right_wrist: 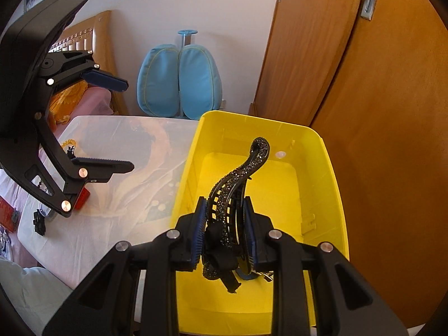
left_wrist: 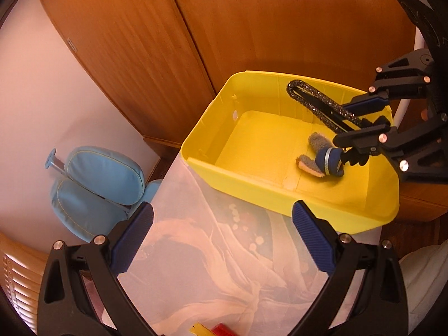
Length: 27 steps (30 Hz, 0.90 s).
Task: Organize jewelry
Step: 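Carry the black hair clip with the right gripper into the yellow bin, then open the right gripper to release the hair clip in the bin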
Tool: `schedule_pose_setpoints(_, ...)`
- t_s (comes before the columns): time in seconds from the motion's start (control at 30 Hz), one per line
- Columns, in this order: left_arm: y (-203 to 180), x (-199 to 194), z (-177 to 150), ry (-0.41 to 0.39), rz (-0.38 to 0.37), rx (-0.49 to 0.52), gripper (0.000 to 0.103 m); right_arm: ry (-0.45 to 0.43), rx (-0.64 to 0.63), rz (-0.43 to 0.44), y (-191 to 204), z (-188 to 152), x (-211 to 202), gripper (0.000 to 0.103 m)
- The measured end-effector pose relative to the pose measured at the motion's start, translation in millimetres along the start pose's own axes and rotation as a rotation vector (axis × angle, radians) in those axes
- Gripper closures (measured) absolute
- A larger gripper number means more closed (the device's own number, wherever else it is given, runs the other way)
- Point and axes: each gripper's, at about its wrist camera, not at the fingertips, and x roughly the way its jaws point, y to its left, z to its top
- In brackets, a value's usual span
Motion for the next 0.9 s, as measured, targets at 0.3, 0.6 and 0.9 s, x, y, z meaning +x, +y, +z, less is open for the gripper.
schedule_pose_setpoints(0.3,4.3,49.8,53.0,0.061,0.022,0.023,0.007,0.047,0.078,-0.009,-39.9,19.7,29.0,0.076)
schedule_pose_setpoints(0.6,18.3,98.3,64.9,0.156,0.044,-0.015,0.007,0.216,0.116,-0.001,-58.0,23.0,103.7,0.075)
schedule_pose_setpoints(0.9,26.2,112.1,62.0,0.178,0.032,-0.026,0.007,0.336,0.139,0.024,-66.3,20.1,142.2,0.075)
